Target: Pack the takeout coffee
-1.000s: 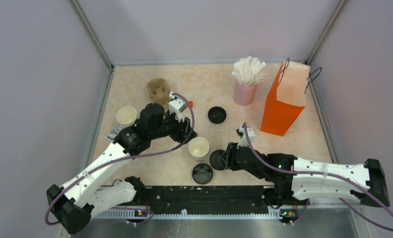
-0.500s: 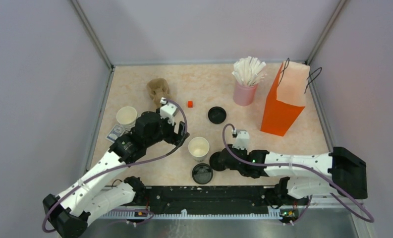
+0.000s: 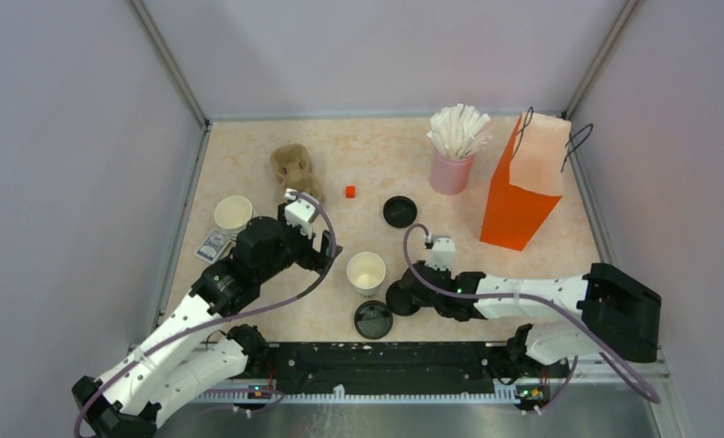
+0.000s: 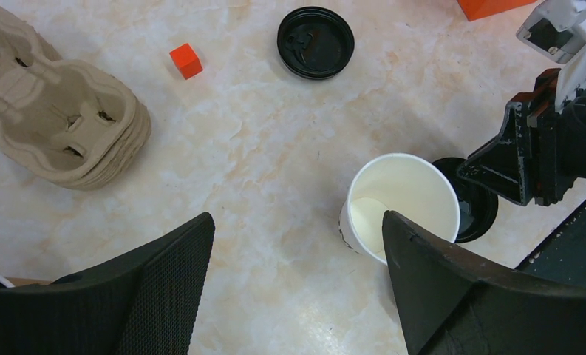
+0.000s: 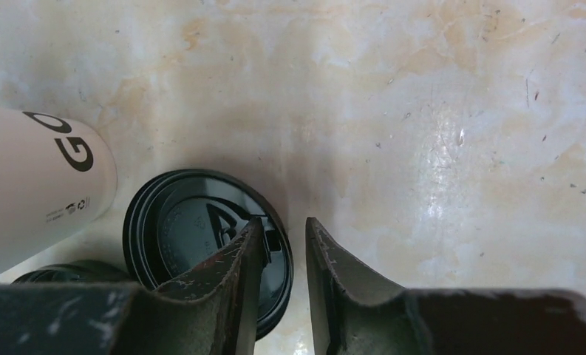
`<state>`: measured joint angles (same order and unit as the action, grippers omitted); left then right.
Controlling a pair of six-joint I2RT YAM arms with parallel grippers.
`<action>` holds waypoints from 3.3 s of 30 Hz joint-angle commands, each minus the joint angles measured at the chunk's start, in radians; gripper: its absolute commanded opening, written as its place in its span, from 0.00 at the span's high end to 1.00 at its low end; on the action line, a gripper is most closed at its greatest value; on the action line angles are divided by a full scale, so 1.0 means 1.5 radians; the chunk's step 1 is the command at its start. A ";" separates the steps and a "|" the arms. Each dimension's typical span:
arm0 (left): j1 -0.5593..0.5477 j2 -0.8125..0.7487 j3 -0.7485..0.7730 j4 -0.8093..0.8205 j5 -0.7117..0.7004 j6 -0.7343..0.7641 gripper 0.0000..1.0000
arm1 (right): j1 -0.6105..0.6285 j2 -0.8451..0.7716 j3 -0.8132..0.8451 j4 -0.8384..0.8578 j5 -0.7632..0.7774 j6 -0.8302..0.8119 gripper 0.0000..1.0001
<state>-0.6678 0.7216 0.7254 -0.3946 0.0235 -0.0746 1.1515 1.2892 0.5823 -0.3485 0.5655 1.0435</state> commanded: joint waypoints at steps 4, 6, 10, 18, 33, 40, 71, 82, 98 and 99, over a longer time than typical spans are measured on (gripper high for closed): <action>-0.001 -0.011 -0.006 0.033 -0.036 0.011 0.11 | -0.024 0.015 0.014 0.061 0.000 -0.058 0.94; -0.001 -0.011 -0.004 0.031 -0.043 0.010 0.11 | -0.037 0.009 0.030 0.063 0.008 -0.082 1.00; -0.001 -0.015 -0.007 0.032 -0.059 0.012 0.11 | -0.086 -0.006 0.079 0.070 0.019 -0.146 1.00; -0.001 -0.025 -0.010 0.028 -0.076 0.007 0.10 | -0.210 0.078 0.203 0.178 0.030 -0.299 0.98; -0.001 -0.026 -0.010 0.029 -0.072 0.010 0.10 | -0.286 0.279 0.289 0.296 0.042 -0.318 0.79; -0.001 -0.021 -0.009 0.031 -0.076 0.012 0.09 | -0.281 0.118 0.277 0.144 -0.056 -0.355 0.62; 0.000 -0.149 -0.019 0.039 -0.209 -0.008 0.03 | 0.148 0.051 -0.005 0.160 -0.024 0.049 0.58; 0.000 -0.148 -0.016 0.031 -0.197 -0.013 0.06 | 0.160 0.094 0.042 0.073 0.018 0.063 0.87; 0.000 -0.024 0.191 -0.072 0.207 -0.067 0.07 | 0.160 -0.343 0.071 -0.031 0.109 -0.052 0.98; 0.000 -0.005 0.199 -0.074 0.225 -0.069 0.07 | 0.159 -0.338 0.092 -0.046 0.123 -0.058 0.98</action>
<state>-0.6678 0.6285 0.9730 -0.4839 0.1719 -0.1581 1.3827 0.7879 0.6044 -0.3702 0.6365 1.0386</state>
